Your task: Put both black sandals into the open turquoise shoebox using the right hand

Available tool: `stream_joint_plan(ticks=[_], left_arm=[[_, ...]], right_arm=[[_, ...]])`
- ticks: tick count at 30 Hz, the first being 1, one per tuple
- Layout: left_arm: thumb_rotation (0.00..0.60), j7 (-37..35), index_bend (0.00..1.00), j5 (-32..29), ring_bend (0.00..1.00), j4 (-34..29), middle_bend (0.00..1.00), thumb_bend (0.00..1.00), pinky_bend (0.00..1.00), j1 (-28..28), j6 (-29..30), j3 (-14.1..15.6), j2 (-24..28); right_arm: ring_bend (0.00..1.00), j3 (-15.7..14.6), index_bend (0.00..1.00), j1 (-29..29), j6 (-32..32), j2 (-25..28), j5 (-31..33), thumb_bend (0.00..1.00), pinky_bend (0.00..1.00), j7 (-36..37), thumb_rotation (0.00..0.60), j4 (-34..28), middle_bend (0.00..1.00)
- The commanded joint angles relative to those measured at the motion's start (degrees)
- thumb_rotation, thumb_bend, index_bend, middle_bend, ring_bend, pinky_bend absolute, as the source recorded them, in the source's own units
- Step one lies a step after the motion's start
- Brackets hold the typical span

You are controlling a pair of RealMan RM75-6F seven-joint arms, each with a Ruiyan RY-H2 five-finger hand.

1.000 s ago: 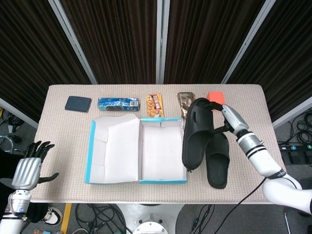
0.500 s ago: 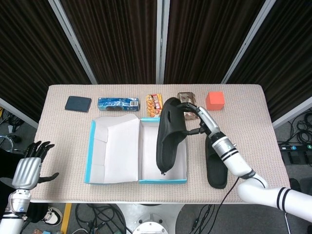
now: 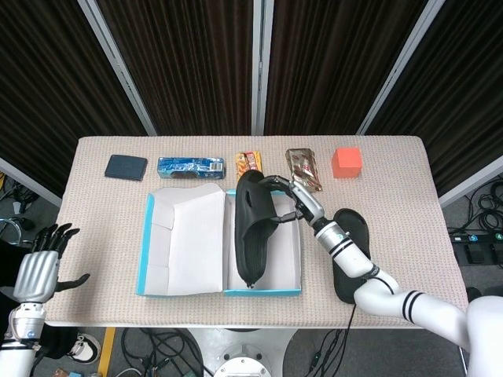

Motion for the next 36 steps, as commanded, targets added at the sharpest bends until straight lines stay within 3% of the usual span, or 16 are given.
stream_joint_plan(ticks=[1, 11, 22, 36], left_arm=[[0.6, -0.5, 0.16, -0.3, 0.03, 0.1, 0.09, 0.09, 0.04, -0.1, -0.5, 0.0, 0.2], [0.6, -1.5, 0.16, -0.2, 0.03, 0.1, 0.09, 0.09, 0.04, 0.1, -0.2, 0.0, 0.6], [0.6, -1.9, 0.16, -0.6, 0.03, -0.1, 0.09, 0.09, 0.04, 0.1, -0.4, -0.3, 0.9], [0.6, -3.0, 0.16, -0.8, 0.03, 0.1, 0.09, 0.09, 0.04, 0.1, -0.7, -0.4, 1.1]], right_arm=[[0.21, -0.7, 0.62, 2.1, -0.2, -3.1, -1.7, 0.15, 0.2, 3.1, 0.6, 3.9, 0.5], [0.21, -2.3, 0.62, 7.2, -3.4, -10.2, -3.0, 0.15, 0.21, 8.1, 0.6, 14.3, 0.5], [0.21, -3.8, 0.62, 10.1, -3.8, -13.7, -4.1, 0.16, 0.21, 10.9, 0.6, 19.0, 0.5], [0.21, -5.5, 0.62, 11.2, -2.6, -17.7, -4.2, 0.17, 0.22, 8.9, 0.6, 25.9, 0.5]])
